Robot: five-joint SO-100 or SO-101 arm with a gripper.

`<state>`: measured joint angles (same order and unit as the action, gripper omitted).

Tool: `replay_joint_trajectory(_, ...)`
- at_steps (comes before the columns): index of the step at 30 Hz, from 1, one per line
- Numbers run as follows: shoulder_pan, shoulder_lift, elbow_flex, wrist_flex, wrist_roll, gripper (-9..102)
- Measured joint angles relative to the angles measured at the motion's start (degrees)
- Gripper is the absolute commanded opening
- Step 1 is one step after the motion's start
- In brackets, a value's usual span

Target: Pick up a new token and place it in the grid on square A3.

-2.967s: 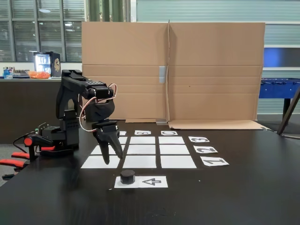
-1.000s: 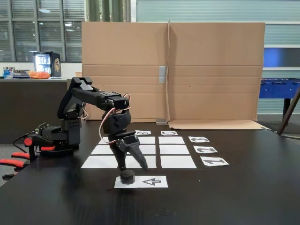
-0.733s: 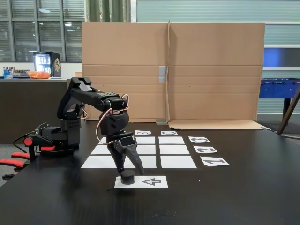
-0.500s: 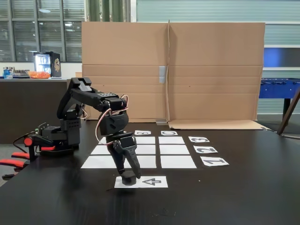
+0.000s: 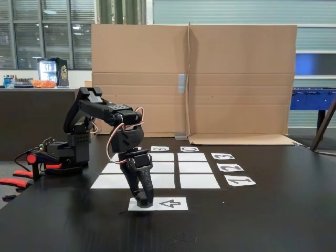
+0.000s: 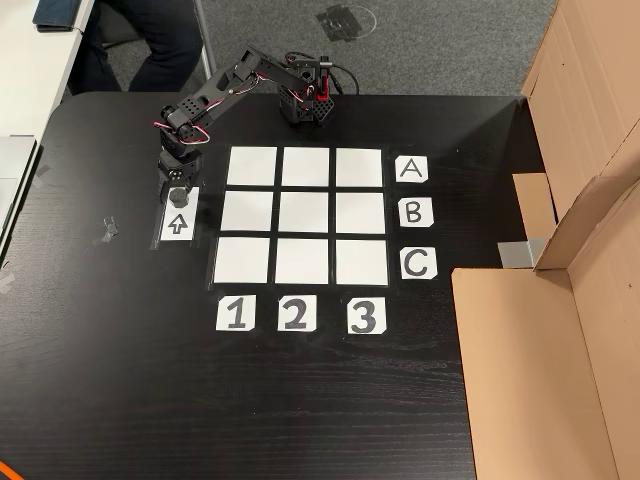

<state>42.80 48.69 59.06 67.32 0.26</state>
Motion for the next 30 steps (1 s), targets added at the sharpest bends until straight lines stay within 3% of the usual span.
replay_joint_trajectory(30, -2.0, 0.0, 0.0, 0.0, -0.1, 23)
